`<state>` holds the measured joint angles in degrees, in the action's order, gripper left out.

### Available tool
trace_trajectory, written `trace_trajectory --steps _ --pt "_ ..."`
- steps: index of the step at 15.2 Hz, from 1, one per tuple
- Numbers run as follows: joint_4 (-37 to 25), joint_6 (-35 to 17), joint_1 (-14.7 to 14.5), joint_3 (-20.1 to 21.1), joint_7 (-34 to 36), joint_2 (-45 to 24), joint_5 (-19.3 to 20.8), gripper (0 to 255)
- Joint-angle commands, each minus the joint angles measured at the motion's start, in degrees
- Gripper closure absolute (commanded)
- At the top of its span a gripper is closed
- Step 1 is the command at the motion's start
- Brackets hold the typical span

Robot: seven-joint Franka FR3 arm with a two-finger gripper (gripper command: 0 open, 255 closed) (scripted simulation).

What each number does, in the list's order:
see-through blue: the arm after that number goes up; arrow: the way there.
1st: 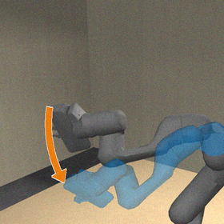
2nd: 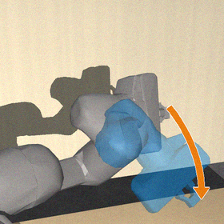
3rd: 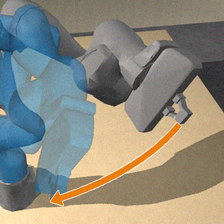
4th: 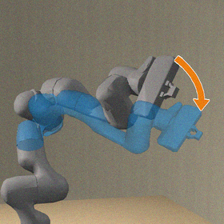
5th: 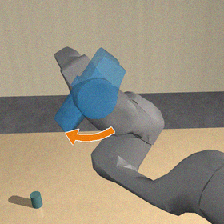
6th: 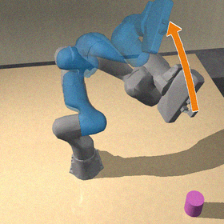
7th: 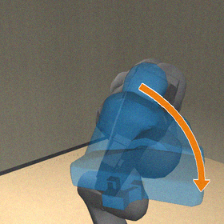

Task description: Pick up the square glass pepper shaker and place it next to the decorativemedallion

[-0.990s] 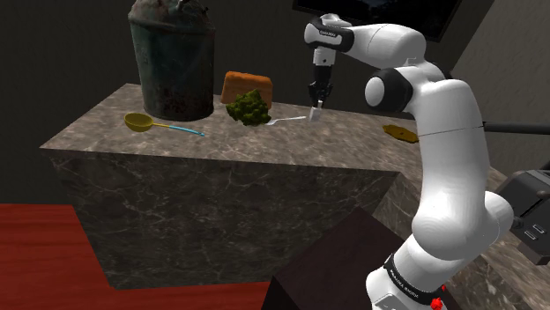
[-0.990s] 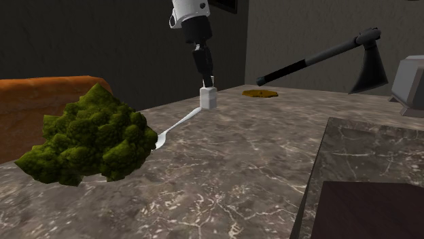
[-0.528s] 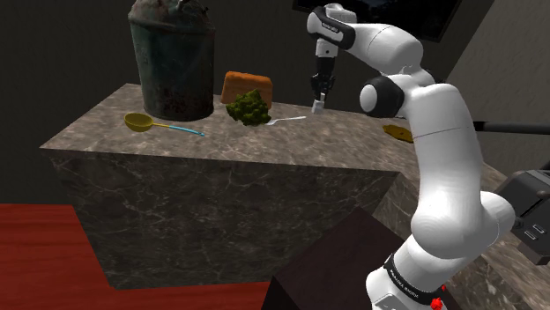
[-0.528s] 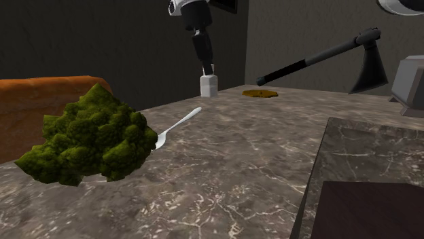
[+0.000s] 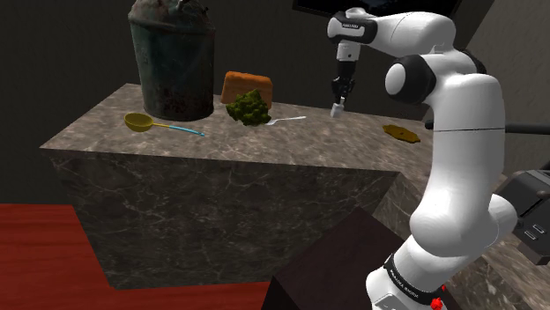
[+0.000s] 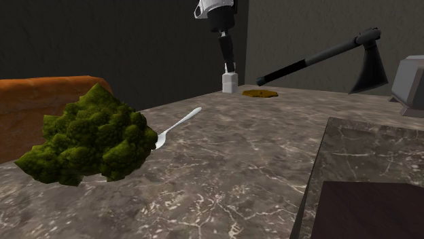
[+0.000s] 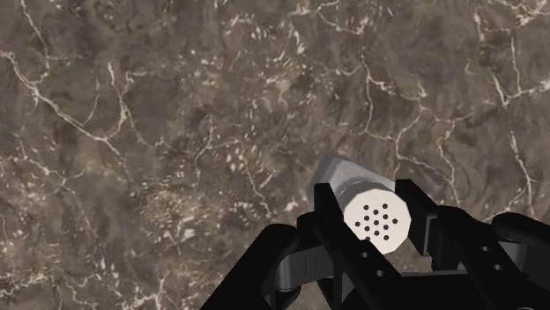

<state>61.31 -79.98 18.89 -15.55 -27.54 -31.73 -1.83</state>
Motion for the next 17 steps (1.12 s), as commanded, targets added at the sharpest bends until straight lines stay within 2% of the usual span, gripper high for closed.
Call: trace_trajectory --steps 1,9,17 --pt "4.4 -1.84 1.05 -0.75 -2.21 2.75 0.69 255" --pt "12.91 -6.13 6.32 -3.72 -10.8 7.9 2.55 255" --pt "14.96 -8.46 12.72 -6.76 -20.07 8.76 3.31 255"
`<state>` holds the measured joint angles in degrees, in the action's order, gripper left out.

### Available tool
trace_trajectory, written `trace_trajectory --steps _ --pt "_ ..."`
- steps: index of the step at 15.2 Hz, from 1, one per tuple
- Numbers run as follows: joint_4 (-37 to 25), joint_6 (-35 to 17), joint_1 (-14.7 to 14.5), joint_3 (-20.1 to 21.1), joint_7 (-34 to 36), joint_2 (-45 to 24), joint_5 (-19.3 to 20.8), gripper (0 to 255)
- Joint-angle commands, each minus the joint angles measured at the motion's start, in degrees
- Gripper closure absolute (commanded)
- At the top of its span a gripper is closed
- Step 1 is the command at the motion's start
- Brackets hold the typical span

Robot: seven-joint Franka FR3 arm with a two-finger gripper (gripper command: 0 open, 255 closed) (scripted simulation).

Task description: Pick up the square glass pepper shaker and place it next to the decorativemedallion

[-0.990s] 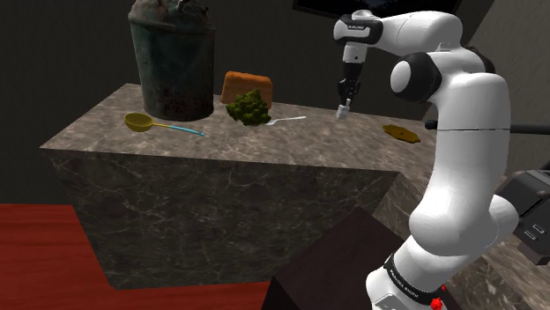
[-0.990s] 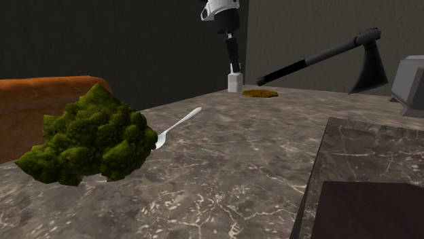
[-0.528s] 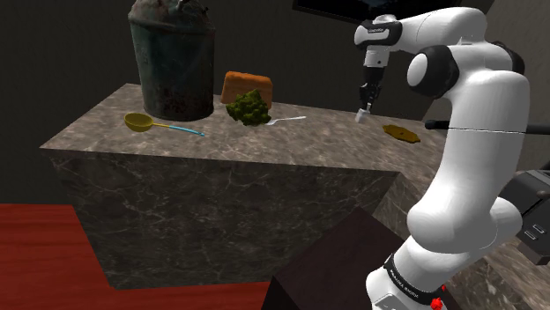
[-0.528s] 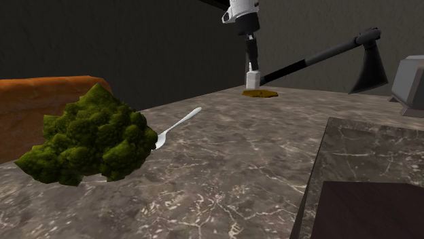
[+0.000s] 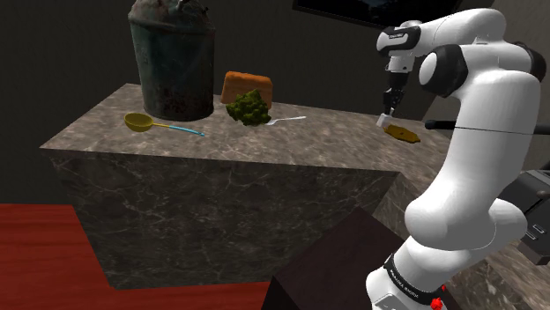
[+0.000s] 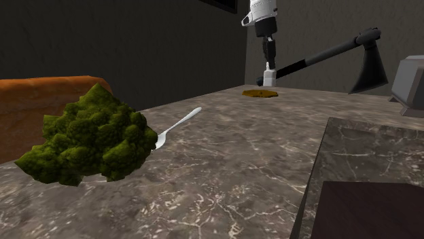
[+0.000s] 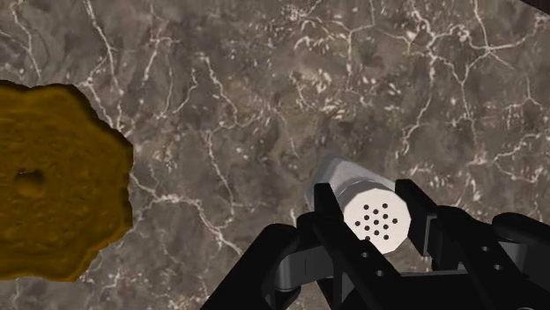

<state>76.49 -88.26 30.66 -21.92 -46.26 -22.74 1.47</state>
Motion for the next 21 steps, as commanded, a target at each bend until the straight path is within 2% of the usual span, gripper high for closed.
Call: trace_trajectory --steps 1,10,15,16,21 --pt "-0.36 -0.36 1.83 -0.76 -2.55 -0.41 0.0 255" --pt "-5.91 -0.63 10.93 -3.55 -13.61 -4.85 -1.24 255" --pt "-13.09 0.76 17.2 -4.49 -19.7 -9.83 -2.94 255" --pt "-16.89 1.76 19.85 -4.69 -21.89 -12.3 -3.78 255" --pt "-11.38 -2.7 18.94 -4.63 -21.31 -11.34 -3.45 255"
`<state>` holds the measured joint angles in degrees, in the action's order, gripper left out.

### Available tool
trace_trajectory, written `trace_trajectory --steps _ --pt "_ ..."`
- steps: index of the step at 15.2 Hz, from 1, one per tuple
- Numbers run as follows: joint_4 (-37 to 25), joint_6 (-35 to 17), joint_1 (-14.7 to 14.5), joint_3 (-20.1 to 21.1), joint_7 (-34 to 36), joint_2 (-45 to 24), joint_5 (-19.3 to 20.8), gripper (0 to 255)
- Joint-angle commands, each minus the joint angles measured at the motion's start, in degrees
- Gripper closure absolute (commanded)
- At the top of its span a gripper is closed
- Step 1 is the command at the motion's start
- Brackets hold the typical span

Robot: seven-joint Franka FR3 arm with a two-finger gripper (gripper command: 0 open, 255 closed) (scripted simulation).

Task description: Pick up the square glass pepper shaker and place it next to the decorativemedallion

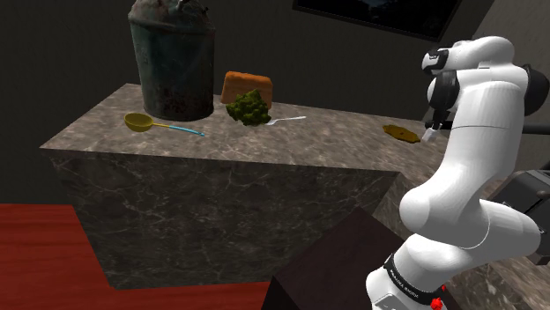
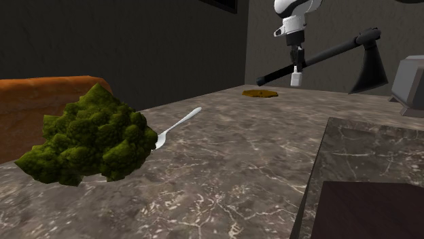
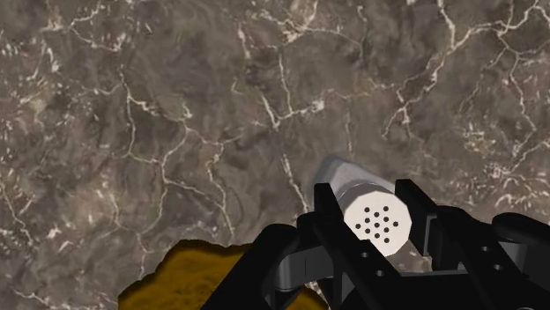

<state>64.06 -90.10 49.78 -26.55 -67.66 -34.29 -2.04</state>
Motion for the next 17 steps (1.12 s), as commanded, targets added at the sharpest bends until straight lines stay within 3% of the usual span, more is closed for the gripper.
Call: trace_trajectory --steps 1,9,17 --pt "2.02 -1.7 -0.32 0.01 0.18 0.31 0.1 255" --pt "8.47 -7.84 -1.14 0.19 0.9 0.45 0.14 255" --pt "8.46 -7.84 -1.14 0.19 0.9 0.45 0.14 255"
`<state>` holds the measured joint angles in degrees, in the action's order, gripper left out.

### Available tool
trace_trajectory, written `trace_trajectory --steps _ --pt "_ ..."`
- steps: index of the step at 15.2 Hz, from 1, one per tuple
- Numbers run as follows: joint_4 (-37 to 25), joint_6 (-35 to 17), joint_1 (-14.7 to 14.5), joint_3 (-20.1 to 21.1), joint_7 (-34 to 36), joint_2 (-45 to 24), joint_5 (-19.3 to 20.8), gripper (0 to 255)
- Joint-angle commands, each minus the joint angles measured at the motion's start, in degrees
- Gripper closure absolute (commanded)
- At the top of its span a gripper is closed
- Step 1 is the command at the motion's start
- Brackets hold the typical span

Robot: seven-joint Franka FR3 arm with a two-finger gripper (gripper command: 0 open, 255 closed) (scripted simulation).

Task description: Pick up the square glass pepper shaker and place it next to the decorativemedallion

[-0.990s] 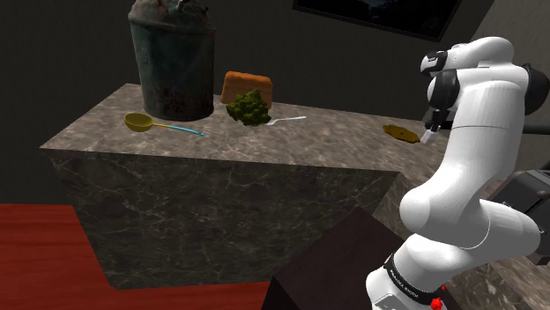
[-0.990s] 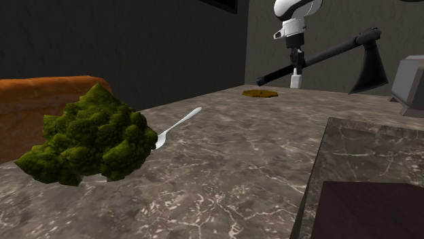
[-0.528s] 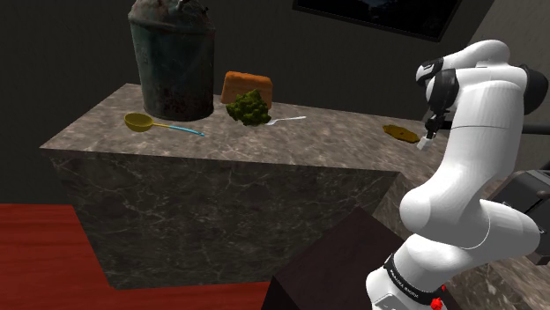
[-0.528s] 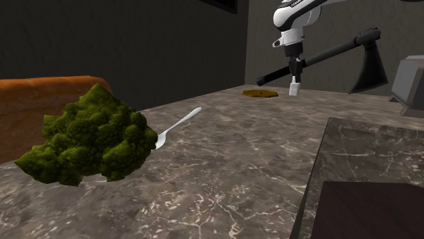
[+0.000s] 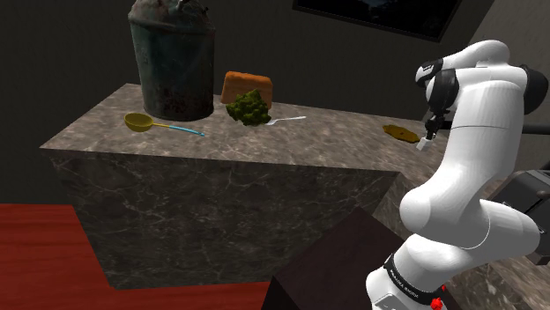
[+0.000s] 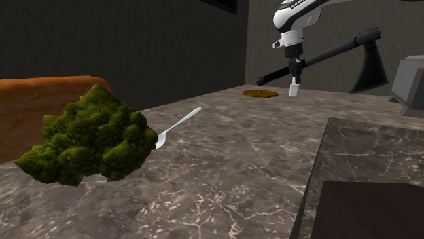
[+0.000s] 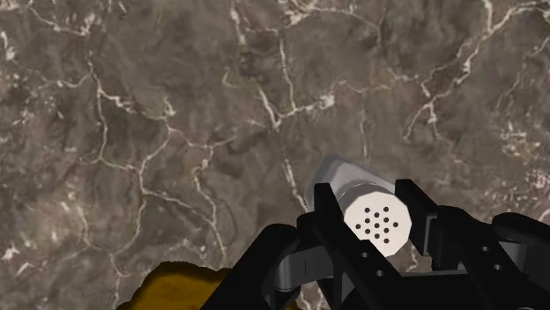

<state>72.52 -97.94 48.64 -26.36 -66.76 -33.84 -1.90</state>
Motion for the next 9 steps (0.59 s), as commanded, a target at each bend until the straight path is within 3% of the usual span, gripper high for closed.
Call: trace_trajectory --steps 1,6,9 --pt "0.0 0.0 0.0 0.0 0.0 0.0 0.0 0" --pt "0.0 0.0 0.0 0.0 0.0 0.0 0.0 0" --pt "-7.92 6.57 0.72 0.13 -0.11 -1.31 -0.38 0"
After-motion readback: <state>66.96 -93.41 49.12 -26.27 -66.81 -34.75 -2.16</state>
